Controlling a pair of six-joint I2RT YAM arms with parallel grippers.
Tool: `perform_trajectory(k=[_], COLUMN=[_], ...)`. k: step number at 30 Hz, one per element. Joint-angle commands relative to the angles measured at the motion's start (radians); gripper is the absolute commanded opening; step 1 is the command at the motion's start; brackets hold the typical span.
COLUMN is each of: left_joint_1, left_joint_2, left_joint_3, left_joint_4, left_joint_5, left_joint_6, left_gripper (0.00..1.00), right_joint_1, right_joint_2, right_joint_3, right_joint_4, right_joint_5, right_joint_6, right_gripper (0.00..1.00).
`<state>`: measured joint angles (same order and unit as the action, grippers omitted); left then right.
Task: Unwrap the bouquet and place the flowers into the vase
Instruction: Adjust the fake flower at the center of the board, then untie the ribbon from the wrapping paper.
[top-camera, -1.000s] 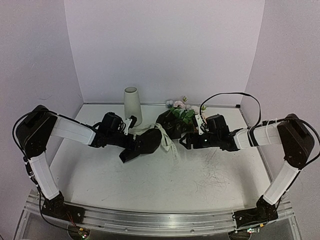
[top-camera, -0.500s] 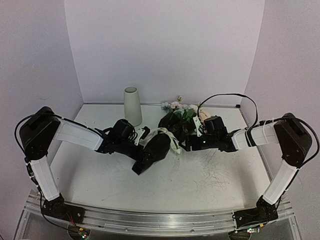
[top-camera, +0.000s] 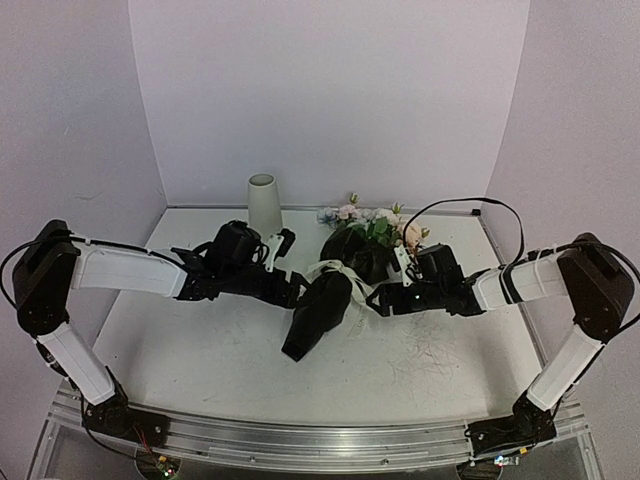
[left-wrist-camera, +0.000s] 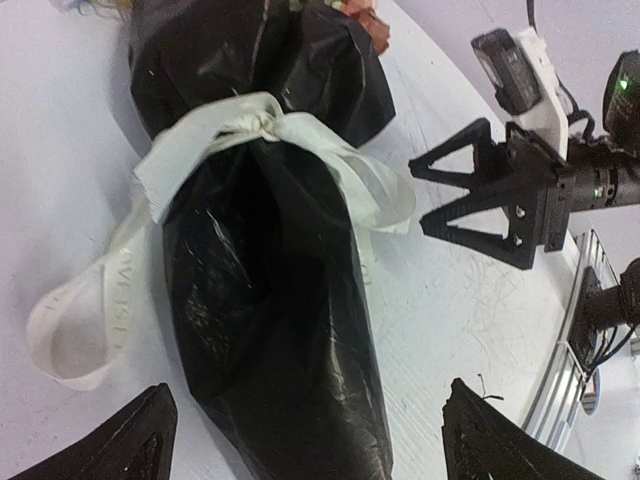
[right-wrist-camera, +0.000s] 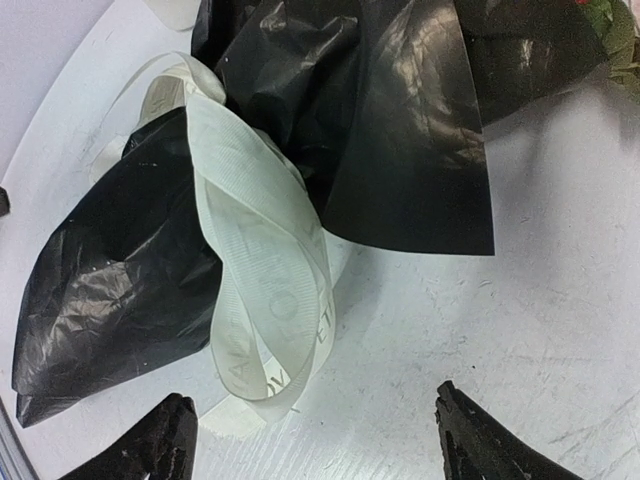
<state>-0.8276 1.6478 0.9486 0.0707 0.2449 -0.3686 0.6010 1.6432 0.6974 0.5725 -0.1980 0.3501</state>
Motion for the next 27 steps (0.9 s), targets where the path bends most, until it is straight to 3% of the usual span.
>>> perform_trajectory(k=[1, 4, 11, 23, 27], left_joint_1=[0.037, 0.08, 0.158, 0.16, 0.16], left_joint_2=[-0.013, 0.044, 0.125, 0.232, 0.272], left_joint_3=[0.054, 0.116, 0.25, 0.317, 0.342], left_joint_4=[0.015, 0.019, 0.02, 0.027, 0.026], left_joint_5=[-0.112, -0.121, -0.083, 0.019, 0.04], left_joint_6=[0.005, 0.016, 0.016, 0.095, 0.09], left_gripper=[0.92, 0.8, 0.67, 0.66, 0.7], right_joint_1=[0.005, 0.005, 0.028, 0.14, 0.148], right_joint_2=[-0.025, -0.025, -0.067, -0.064, -0.06], right_joint_3=[0.012, 0.021, 0.011, -0.035, -0.053], right_joint_4=[-0.028, -0.035, -0.066, -0.081, -0.061], right_joint_5=[0.001, 0.008, 0.051, 0.194, 0.198], right_joint_6=[0.016, 0.029, 0.026, 0.077, 0.095], right_gripper=[0.86, 0.86, 0.81, 0.8, 0.81])
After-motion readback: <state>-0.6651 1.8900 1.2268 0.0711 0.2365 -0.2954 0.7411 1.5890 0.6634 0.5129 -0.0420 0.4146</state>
